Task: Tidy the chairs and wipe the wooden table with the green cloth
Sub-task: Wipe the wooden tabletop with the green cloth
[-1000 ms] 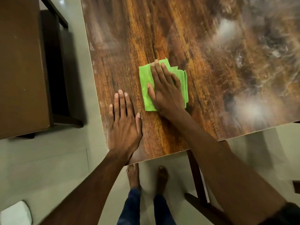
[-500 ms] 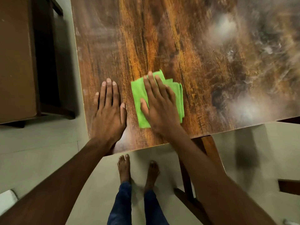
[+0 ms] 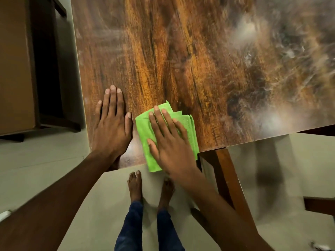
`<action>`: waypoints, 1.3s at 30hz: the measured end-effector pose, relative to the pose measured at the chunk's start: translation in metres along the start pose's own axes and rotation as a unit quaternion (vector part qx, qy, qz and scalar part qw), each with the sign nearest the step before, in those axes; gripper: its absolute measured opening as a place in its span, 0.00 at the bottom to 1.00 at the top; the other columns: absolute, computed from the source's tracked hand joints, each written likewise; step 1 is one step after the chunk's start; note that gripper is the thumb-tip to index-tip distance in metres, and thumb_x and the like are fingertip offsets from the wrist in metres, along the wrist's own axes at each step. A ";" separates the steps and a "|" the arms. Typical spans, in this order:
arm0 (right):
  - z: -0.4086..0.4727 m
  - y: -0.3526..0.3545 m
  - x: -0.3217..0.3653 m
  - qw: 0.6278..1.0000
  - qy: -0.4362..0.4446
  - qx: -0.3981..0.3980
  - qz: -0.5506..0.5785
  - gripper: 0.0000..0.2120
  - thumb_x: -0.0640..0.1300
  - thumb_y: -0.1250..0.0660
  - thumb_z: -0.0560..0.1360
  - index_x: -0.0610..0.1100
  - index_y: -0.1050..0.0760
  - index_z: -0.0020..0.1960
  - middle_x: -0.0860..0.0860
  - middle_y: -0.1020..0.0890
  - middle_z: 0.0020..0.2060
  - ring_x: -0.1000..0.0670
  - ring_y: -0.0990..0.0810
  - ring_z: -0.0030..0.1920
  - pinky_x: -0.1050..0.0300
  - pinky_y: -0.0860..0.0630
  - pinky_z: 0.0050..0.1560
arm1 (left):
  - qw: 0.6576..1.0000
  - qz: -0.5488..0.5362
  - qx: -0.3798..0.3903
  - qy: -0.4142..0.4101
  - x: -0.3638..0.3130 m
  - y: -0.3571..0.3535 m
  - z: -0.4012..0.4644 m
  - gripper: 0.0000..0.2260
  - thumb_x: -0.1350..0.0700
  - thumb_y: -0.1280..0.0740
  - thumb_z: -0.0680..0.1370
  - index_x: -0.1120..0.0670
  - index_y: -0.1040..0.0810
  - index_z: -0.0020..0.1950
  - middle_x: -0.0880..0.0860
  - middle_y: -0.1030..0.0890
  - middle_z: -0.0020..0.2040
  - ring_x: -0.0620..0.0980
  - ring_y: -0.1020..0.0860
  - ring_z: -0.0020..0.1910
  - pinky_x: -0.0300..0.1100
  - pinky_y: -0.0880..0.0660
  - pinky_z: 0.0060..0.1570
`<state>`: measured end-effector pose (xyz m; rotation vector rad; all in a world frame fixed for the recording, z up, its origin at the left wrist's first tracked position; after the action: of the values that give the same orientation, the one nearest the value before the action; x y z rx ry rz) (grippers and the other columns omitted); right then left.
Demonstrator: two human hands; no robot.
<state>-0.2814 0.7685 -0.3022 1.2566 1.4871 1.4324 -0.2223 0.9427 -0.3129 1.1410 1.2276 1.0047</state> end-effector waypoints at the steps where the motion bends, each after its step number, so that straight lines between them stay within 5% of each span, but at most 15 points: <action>1: -0.004 -0.001 -0.013 1.000 0.015 -0.002 -0.006 0.34 0.59 0.50 0.88 0.47 0.57 0.87 0.49 0.56 0.87 0.49 0.58 0.86 0.45 0.51 0.84 | 1.000 0.000 0.000 0.001 0.000 0.001 0.000 0.30 0.47 0.54 0.87 0.58 0.54 0.87 0.56 0.54 0.88 0.51 0.56 0.87 0.55 0.51 0.84; 5: -0.013 0.005 -0.097 0.998 -0.055 -0.029 0.012 0.32 0.58 0.52 0.88 0.47 0.51 0.87 0.50 0.51 0.87 0.50 0.53 0.86 0.45 0.46 0.83 | 1.000 -0.003 0.005 -0.001 0.000 -0.002 -0.001 0.30 0.47 0.55 0.88 0.58 0.56 0.87 0.56 0.55 0.88 0.51 0.57 0.87 0.55 0.52 0.84; 9: 0.002 0.011 -0.114 0.988 -0.141 -0.051 0.025 0.33 0.59 0.55 0.87 0.46 0.54 0.87 0.50 0.54 0.87 0.50 0.56 0.86 0.47 0.51 0.84 | 1.000 -0.008 0.001 0.001 -0.001 -0.001 0.000 0.30 0.47 0.55 0.87 0.58 0.56 0.87 0.56 0.55 0.88 0.51 0.57 0.87 0.56 0.52 0.85; 20: 0.170 0.040 -0.099 0.997 -0.050 -0.054 0.037 0.34 0.59 0.55 0.85 0.45 0.48 0.87 0.48 0.47 0.86 0.47 0.48 0.86 0.44 0.48 0.82 | 1.000 0.001 0.003 -0.002 0.000 -0.002 -0.002 0.30 0.47 0.55 0.87 0.58 0.56 0.87 0.55 0.56 0.88 0.51 0.57 0.87 0.57 0.50 0.84; 31: 0.045 0.012 -0.072 0.995 -0.070 -0.065 0.031 0.33 0.57 0.50 0.87 0.46 0.53 0.87 0.50 0.52 0.87 0.50 0.55 0.86 0.44 0.47 0.84 | 1.000 -0.014 0.002 -0.003 0.003 -0.006 -0.001 0.30 0.47 0.53 0.87 0.58 0.54 0.87 0.56 0.54 0.88 0.52 0.55 0.87 0.58 0.48 0.84; 39: 0.165 0.032 -0.085 0.995 -0.059 -0.080 0.034 0.32 0.57 0.53 0.87 0.46 0.50 0.87 0.51 0.49 0.87 0.51 0.52 0.86 0.44 0.47 0.83 | 0.999 -0.003 0.032 -0.005 0.004 -0.006 0.000 0.32 0.48 0.50 0.86 0.60 0.54 0.87 0.58 0.54 0.87 0.55 0.54 0.87 0.59 0.46 0.83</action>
<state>-0.0969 0.7332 -0.3041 1.2795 1.2377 1.4641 -0.2217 0.9458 -0.3193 1.1889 1.2619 0.9599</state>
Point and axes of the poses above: each hand's wrist, its own z-axis towards the middle knuckle, its own y-axis out of the back of the hand, x = y × z, the point moved 5 cm from there along z, towards the middle knuckle
